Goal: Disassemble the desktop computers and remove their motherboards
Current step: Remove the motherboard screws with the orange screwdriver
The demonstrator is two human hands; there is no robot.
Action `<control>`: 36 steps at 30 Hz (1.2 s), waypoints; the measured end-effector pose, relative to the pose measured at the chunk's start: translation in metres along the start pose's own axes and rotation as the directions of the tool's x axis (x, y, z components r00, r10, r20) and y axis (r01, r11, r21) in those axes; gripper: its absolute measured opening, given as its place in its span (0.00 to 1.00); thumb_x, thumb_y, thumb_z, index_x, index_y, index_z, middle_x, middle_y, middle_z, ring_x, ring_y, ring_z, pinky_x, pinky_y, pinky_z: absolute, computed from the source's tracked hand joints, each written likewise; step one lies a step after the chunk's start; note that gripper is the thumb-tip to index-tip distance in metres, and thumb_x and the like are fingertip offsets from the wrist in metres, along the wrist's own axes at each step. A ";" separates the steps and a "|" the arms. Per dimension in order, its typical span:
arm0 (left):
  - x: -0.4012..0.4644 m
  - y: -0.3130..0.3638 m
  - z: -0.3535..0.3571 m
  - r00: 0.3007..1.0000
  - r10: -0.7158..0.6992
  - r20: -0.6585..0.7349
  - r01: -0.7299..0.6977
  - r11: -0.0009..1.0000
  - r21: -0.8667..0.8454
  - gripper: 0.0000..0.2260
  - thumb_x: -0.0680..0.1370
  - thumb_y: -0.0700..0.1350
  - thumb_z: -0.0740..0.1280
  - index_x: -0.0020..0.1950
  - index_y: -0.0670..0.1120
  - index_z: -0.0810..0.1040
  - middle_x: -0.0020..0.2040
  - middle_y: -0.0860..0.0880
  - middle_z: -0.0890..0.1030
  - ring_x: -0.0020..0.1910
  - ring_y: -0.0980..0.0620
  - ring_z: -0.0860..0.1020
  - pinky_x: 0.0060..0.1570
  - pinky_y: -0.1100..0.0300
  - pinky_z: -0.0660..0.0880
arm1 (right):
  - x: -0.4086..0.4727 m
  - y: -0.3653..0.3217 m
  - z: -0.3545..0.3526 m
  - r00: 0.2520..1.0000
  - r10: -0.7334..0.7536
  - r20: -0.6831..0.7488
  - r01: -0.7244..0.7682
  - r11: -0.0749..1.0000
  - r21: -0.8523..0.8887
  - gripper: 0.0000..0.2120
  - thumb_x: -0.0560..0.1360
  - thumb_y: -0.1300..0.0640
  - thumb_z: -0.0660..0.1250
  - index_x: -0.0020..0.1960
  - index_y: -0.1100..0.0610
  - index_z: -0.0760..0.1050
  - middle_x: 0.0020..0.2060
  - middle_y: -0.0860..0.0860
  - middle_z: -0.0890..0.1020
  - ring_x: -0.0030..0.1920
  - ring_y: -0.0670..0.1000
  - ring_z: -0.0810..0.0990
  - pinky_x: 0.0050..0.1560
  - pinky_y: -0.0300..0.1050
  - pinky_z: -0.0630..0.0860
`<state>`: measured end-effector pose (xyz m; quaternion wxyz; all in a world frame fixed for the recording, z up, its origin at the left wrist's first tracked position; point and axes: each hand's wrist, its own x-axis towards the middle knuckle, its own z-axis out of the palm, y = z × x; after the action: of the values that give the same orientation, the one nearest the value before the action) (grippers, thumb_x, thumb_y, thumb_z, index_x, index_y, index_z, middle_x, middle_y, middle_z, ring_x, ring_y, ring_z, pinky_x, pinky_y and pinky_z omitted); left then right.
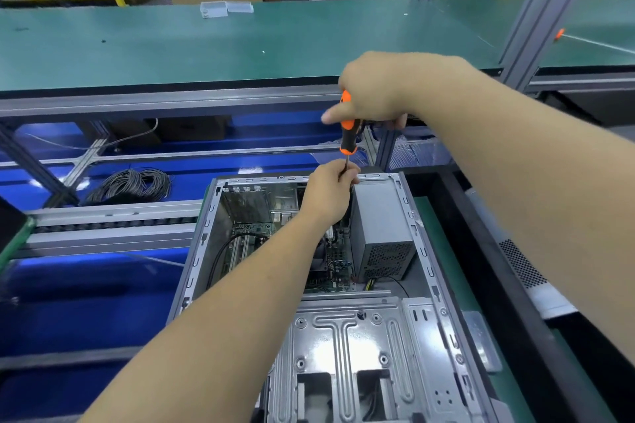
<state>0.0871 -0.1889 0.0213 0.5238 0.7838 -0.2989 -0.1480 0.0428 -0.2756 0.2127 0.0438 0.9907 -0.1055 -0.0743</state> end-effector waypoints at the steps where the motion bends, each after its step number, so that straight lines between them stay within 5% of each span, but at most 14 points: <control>1: 0.001 0.000 0.000 1.000 -0.001 -0.004 0.001 1.000 0.003 0.08 0.84 0.40 0.60 0.52 0.41 0.79 0.48 0.45 0.83 0.50 0.46 0.79 0.54 0.55 0.75 | 0.002 0.001 0.001 0.999 -0.043 -0.013 0.043 0.999 -0.015 0.15 0.77 0.44 0.67 0.52 0.56 0.75 0.37 0.53 0.82 0.30 0.55 0.83 0.42 0.55 0.81; 3: 0.002 0.000 -0.001 1.000 -0.007 -0.021 0.007 1.000 0.016 0.09 0.84 0.40 0.60 0.54 0.42 0.79 0.49 0.46 0.83 0.47 0.50 0.78 0.49 0.59 0.72 | 0.002 0.002 -0.001 0.996 -0.090 0.007 0.090 0.996 -0.027 0.17 0.74 0.49 0.70 0.61 0.48 0.71 0.47 0.52 0.77 0.39 0.58 0.83 0.48 0.58 0.80; 6: 0.003 -0.003 -0.002 1.000 -0.004 -0.003 0.004 0.999 0.048 0.09 0.84 0.40 0.60 0.55 0.42 0.79 0.49 0.47 0.83 0.42 0.54 0.75 0.44 0.62 0.69 | 0.001 0.006 -0.003 1.000 0.008 0.007 -0.007 0.999 -0.037 0.26 0.73 0.32 0.66 0.55 0.54 0.75 0.35 0.52 0.82 0.26 0.54 0.82 0.45 0.54 0.82; 8: 0.003 -0.004 0.000 1.000 0.006 -0.005 -0.005 0.998 0.068 0.08 0.84 0.40 0.61 0.54 0.42 0.80 0.49 0.47 0.83 0.42 0.53 0.74 0.43 0.61 0.69 | 0.006 0.009 0.000 0.999 -0.021 -0.024 0.020 0.999 -0.032 0.17 0.77 0.41 0.67 0.47 0.56 0.78 0.31 0.51 0.83 0.30 0.55 0.83 0.45 0.52 0.81; 10: 0.004 -0.003 0.001 0.999 0.000 -0.034 0.002 0.999 0.052 0.08 0.83 0.40 0.61 0.53 0.41 0.80 0.50 0.45 0.83 0.43 0.51 0.74 0.44 0.59 0.70 | 0.006 0.007 0.002 0.995 -0.088 -0.041 0.087 0.995 -0.039 0.10 0.76 0.50 0.68 0.56 0.51 0.76 0.41 0.48 0.77 0.40 0.55 0.80 0.48 0.51 0.77; 13: 0.005 -0.002 0.001 1.000 -0.002 -0.027 0.004 0.998 0.064 0.07 0.83 0.41 0.62 0.53 0.42 0.80 0.50 0.45 0.83 0.44 0.49 0.76 0.45 0.58 0.71 | 0.005 0.008 0.000 0.999 -0.024 -0.039 0.024 1.000 -0.008 0.24 0.75 0.36 0.66 0.57 0.55 0.74 0.39 0.52 0.79 0.33 0.56 0.83 0.48 0.54 0.80; 15: 0.005 -0.003 0.002 1.000 0.003 -0.012 -0.002 0.997 0.083 0.07 0.83 0.41 0.61 0.51 0.43 0.79 0.49 0.46 0.82 0.45 0.49 0.76 0.45 0.57 0.72 | 0.007 0.011 0.002 0.998 -0.037 -0.056 0.036 0.999 -0.022 0.18 0.77 0.42 0.67 0.50 0.58 0.76 0.35 0.55 0.82 0.33 0.57 0.83 0.46 0.53 0.81; 17: 0.006 -0.004 0.003 1.000 -0.008 -0.028 0.010 0.998 0.068 0.06 0.84 0.41 0.61 0.50 0.43 0.77 0.49 0.46 0.82 0.47 0.47 0.78 0.48 0.55 0.74 | 0.008 0.014 0.004 0.992 -0.094 -0.086 0.093 0.996 -0.016 0.09 0.76 0.53 0.69 0.55 0.55 0.77 0.42 0.50 0.80 0.43 0.56 0.78 0.47 0.49 0.76; 21: 0.007 -0.005 0.003 0.999 -0.021 -0.033 0.022 0.999 0.042 0.07 0.84 0.42 0.61 0.48 0.44 0.76 0.48 0.47 0.83 0.44 0.50 0.77 0.44 0.58 0.73 | 0.005 0.013 0.006 0.996 -0.033 -0.086 0.032 0.999 -0.004 0.22 0.76 0.38 0.67 0.56 0.57 0.74 0.43 0.54 0.80 0.44 0.60 0.80 0.48 0.53 0.78; 24: 0.008 -0.004 0.005 0.999 -0.018 -0.026 0.020 0.998 0.054 0.07 0.84 0.41 0.61 0.49 0.42 0.77 0.47 0.45 0.82 0.47 0.45 0.78 0.49 0.53 0.75 | 0.010 0.015 0.008 0.989 -0.102 -0.110 0.102 0.995 -0.002 0.12 0.77 0.51 0.69 0.58 0.55 0.75 0.49 0.54 0.79 0.47 0.58 0.77 0.48 0.50 0.74; 27: 0.009 -0.005 0.004 1.000 -0.008 -0.016 0.010 0.996 0.083 0.08 0.84 0.40 0.60 0.51 0.42 0.78 0.48 0.45 0.82 0.48 0.45 0.78 0.50 0.54 0.75 | 0.004 0.014 0.005 0.997 -0.044 -0.067 0.048 0.997 0.057 0.21 0.75 0.39 0.68 0.58 0.54 0.72 0.43 0.52 0.79 0.41 0.58 0.82 0.47 0.52 0.78; 29: 0.008 -0.006 0.004 1.000 -0.006 -0.003 0.006 0.994 0.111 0.07 0.84 0.41 0.60 0.50 0.44 0.78 0.49 0.46 0.82 0.46 0.48 0.77 0.47 0.56 0.73 | 0.006 0.017 0.009 0.992 -0.057 -0.112 0.061 0.998 0.029 0.16 0.77 0.44 0.67 0.54 0.57 0.75 0.39 0.53 0.81 0.39 0.58 0.82 0.44 0.50 0.77; 31: 0.007 -0.008 0.005 1.000 -0.014 -0.009 0.015 0.996 0.084 0.07 0.84 0.41 0.60 0.49 0.44 0.77 0.48 0.45 0.82 0.47 0.47 0.78 0.47 0.57 0.73 | 0.006 0.020 0.014 0.980 -0.116 -0.160 0.134 0.985 0.106 0.14 0.76 0.56 0.70 0.60 0.53 0.72 0.42 0.49 0.77 0.42 0.54 0.76 0.42 0.48 0.71; 36: 0.005 -0.014 0.004 0.999 -0.014 -0.030 0.015 0.999 0.043 0.08 0.83 0.41 0.61 0.50 0.41 0.79 0.47 0.44 0.83 0.47 0.44 0.79 0.48 0.54 0.74 | 0.001 0.019 0.046 0.929 0.047 -0.366 0.132 0.884 0.448 0.22 0.72 0.46 0.75 0.59 0.51 0.70 0.41 0.45 0.75 0.39 0.42 0.73 0.35 0.37 0.67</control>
<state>0.0930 -0.1910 0.0078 0.5101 0.7991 -0.2885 -0.1339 0.0330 -0.2976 0.1688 -0.1773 0.9703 -0.0881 0.1386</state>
